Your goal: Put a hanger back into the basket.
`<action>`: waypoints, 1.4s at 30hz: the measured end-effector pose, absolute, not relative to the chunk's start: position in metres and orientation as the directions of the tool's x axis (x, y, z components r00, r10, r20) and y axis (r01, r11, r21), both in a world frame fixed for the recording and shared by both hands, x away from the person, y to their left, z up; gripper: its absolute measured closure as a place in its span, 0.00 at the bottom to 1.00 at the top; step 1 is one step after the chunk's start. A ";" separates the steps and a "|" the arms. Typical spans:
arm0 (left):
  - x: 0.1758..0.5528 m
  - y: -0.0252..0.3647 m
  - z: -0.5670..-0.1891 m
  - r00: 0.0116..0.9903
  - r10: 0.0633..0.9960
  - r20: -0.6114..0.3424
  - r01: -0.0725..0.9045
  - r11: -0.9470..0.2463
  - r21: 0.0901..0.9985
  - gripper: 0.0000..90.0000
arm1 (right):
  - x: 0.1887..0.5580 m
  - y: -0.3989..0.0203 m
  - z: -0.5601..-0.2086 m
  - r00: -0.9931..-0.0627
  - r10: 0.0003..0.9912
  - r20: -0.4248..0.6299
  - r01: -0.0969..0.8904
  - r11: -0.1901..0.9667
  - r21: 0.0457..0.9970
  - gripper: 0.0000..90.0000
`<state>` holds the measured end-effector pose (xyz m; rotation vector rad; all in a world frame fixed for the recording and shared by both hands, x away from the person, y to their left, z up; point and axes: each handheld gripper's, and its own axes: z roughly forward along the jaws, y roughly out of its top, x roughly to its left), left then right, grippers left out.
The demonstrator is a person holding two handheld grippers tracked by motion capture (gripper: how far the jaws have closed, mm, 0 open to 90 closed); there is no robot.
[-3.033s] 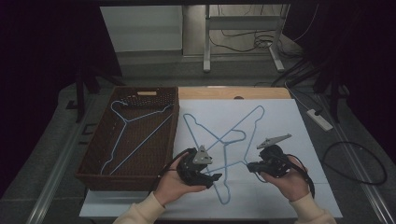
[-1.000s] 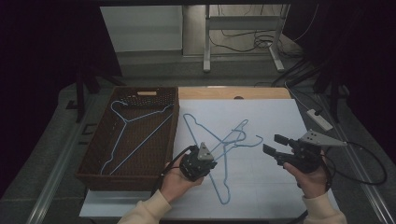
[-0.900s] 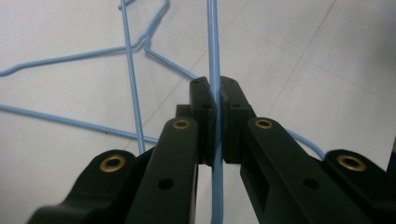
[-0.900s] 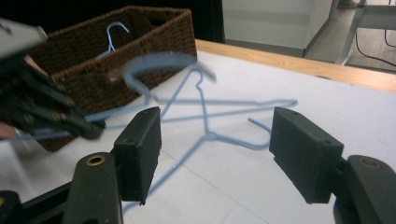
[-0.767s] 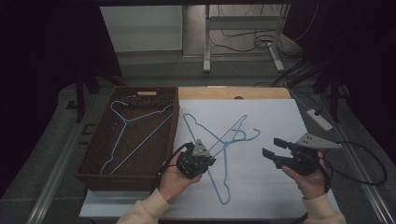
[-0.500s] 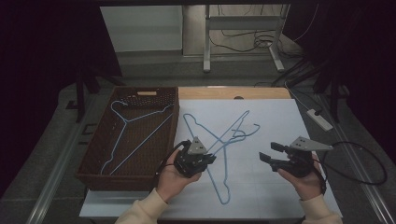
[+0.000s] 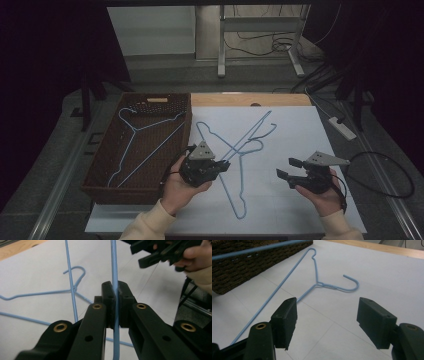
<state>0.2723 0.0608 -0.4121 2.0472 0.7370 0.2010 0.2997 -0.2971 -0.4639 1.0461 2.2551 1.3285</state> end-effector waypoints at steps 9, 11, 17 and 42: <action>0.273 0.076 -0.391 0.807 0.568 -0.161 0.413 -0.348 0.842 0.96 | 0.300 -0.296 -0.468 -0.680 0.728 0.084 0.436 0.310 0.845 0.36; 0.273 0.080 -0.387 0.806 0.570 -0.160 0.410 -0.342 0.845 0.96 | 0.301 -0.296 -0.469 -0.679 0.729 0.085 0.439 0.311 0.843 0.36; 0.275 0.095 -0.378 0.796 0.581 -0.172 0.415 -0.315 0.854 0.96 | 0.301 -0.296 -0.470 -0.677 0.732 0.084 0.441 0.311 0.842 0.36; 0.280 0.186 -0.358 0.716 0.667 -0.205 0.436 -0.199 0.878 0.96 | 0.303 -0.293 -0.475 -0.674 0.735 0.074 0.452 0.331 0.828 0.36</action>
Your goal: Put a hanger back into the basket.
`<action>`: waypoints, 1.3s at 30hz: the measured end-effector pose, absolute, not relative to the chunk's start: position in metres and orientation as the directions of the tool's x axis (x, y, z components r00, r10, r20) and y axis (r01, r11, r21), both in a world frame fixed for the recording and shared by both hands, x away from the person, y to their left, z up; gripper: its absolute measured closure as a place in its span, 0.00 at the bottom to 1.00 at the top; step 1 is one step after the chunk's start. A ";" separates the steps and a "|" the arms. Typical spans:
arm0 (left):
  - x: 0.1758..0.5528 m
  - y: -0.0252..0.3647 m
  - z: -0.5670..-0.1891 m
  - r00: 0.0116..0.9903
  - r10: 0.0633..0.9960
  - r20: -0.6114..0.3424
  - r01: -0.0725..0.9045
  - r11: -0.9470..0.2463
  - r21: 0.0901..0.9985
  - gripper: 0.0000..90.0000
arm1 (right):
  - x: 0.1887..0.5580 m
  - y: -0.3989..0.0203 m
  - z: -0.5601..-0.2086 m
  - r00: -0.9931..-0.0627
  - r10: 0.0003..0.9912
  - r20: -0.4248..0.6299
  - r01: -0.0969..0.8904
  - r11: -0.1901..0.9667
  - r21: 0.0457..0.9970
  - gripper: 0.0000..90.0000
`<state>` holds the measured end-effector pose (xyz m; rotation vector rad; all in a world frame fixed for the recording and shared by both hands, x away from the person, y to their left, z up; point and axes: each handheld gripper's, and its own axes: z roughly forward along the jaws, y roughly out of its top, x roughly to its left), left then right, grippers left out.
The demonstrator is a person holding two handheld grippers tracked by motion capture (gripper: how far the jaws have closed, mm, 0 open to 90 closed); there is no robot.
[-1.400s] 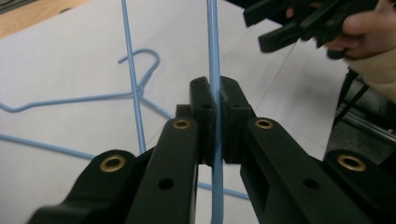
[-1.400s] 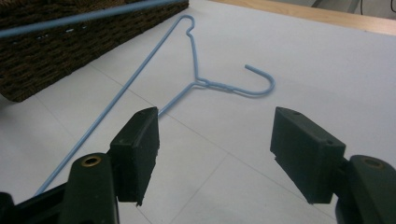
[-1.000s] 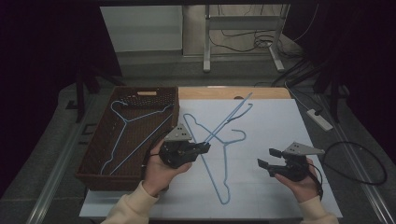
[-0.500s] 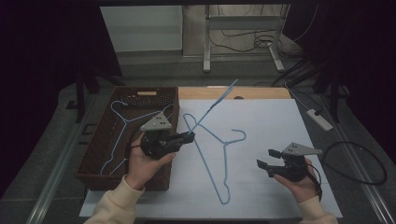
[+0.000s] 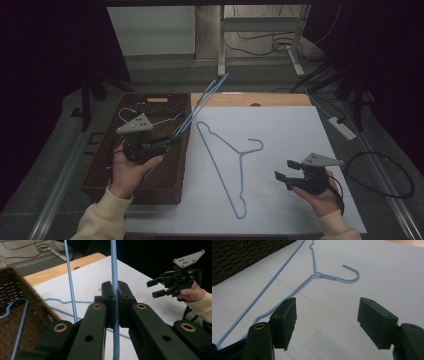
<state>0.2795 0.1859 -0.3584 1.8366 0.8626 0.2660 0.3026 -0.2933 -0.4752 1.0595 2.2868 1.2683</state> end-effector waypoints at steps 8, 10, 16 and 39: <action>0.283 0.214 -0.365 0.681 0.701 -0.211 0.454 -0.178 0.873 0.96 | 0.303 -0.293 -0.476 -0.675 0.734 0.068 0.453 0.340 0.824 0.36; 0.283 0.220 -0.367 0.673 0.708 -0.214 0.459 -0.174 0.871 0.96 | 0.303 -0.293 -0.476 -0.675 0.735 0.068 0.453 0.340 0.824 0.36; 0.287 0.239 -0.373 0.649 0.729 -0.218 0.475 -0.164 0.865 0.96 | 0.303 -0.293 -0.477 -0.673 0.737 0.067 0.453 0.338 0.825 0.36; 0.296 0.265 -0.403 0.637 0.732 -0.239 0.533 -0.195 0.823 0.96 | 0.304 -0.293 -0.477 -0.673 0.737 0.062 0.455 0.346 0.821 0.36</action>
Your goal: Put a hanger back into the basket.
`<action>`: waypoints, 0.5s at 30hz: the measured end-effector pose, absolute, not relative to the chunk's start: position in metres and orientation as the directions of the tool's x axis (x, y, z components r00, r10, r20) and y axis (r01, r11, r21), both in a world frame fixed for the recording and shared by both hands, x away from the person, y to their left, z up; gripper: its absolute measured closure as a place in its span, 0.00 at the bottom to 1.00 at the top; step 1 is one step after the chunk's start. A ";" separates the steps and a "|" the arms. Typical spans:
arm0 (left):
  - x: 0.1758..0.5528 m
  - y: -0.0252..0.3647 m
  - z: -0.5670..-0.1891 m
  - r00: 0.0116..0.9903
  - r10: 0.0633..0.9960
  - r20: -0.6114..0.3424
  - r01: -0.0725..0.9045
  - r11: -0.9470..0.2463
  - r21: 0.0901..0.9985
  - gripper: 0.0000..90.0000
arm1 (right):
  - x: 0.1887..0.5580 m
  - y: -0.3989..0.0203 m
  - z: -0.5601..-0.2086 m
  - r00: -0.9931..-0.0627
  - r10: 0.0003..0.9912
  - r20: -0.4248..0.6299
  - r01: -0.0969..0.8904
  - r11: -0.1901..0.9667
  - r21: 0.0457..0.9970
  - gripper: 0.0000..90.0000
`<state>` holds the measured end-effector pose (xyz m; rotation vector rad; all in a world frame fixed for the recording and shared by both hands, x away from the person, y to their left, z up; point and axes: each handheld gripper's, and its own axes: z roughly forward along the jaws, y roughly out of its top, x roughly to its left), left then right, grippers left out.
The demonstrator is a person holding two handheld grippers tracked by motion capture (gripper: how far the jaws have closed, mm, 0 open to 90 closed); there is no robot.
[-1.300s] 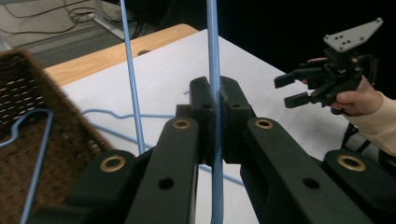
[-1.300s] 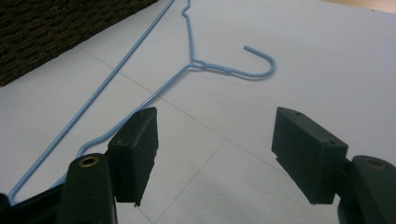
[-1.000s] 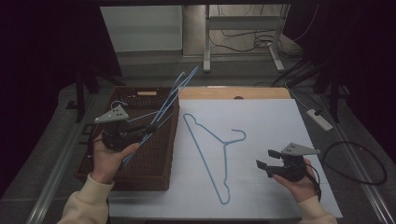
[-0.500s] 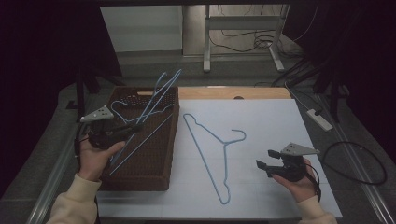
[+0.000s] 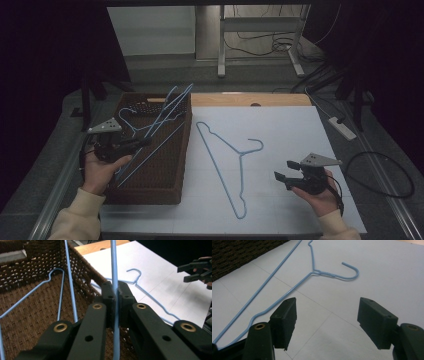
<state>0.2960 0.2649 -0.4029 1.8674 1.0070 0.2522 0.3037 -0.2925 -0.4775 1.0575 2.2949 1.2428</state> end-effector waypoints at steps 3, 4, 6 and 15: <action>0.297 0.267 -0.407 0.632 0.735 -0.244 0.544 -0.197 0.816 0.96 | 0.304 -0.292 -0.478 -0.673 0.737 0.063 0.456 0.346 0.820 0.36; 0.298 0.267 -0.409 0.632 0.735 -0.246 0.547 -0.198 0.813 0.96 | 0.304 -0.292 -0.478 -0.674 0.736 0.063 0.456 0.346 0.820 0.36; 0.299 0.268 -0.412 0.630 0.736 -0.249 0.555 -0.202 0.807 0.96 | 0.304 -0.292 -0.478 -0.673 0.737 0.063 0.456 0.347 0.820 0.36; 0.299 0.270 -0.418 0.630 0.731 -0.264 0.563 -0.195 0.803 0.96 | 0.304 -0.292 -0.478 -0.672 0.738 0.061 0.456 0.348 0.819 0.36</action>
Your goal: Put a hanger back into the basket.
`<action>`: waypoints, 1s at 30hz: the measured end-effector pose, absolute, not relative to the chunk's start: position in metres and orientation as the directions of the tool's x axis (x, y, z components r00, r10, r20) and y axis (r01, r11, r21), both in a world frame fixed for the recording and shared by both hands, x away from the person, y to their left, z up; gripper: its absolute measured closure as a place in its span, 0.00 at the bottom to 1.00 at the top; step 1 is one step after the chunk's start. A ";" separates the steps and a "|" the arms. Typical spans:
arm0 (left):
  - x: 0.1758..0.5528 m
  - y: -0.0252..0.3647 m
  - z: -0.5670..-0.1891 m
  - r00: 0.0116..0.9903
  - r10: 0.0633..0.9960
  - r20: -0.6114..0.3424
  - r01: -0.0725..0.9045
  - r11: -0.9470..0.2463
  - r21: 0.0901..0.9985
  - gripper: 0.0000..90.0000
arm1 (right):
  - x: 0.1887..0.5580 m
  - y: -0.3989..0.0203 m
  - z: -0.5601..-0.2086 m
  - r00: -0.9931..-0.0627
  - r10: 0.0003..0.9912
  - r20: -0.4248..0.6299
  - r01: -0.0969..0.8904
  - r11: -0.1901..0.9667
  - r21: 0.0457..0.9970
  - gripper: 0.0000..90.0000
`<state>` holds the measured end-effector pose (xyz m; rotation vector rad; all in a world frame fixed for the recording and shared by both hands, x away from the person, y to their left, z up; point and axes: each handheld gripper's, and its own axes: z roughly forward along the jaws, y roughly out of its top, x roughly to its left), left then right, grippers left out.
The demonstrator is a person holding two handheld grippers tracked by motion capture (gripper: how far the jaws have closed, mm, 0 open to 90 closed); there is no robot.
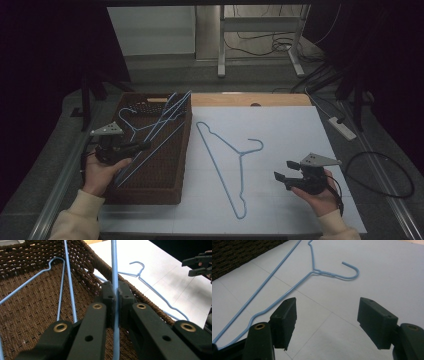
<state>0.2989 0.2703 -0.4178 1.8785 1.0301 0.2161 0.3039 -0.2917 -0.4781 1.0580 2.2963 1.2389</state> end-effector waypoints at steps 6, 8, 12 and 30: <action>0.295 0.273 -0.415 0.626 0.737 -0.255 0.560 -0.197 0.805 0.96 | 0.304 -0.292 -0.478 -0.672 0.738 0.060 0.456 0.348 0.819 0.36; 0.295 0.275 -0.415 0.623 0.739 -0.256 0.562 -0.194 0.804 0.96 | 0.304 -0.292 -0.478 -0.673 0.737 0.060 0.455 0.349 0.819 0.36; 0.293 0.282 -0.417 0.614 0.745 -0.259 0.567 -0.189 0.801 0.96 | 0.304 -0.291 -0.478 -0.674 0.737 0.059 0.454 0.349 0.820 0.36; 0.298 0.293 -0.430 0.597 0.750 -0.286 0.628 -0.215 0.748 0.96 | 0.304 -0.290 -0.479 -0.675 0.736 0.054 0.454 0.357 0.817 0.36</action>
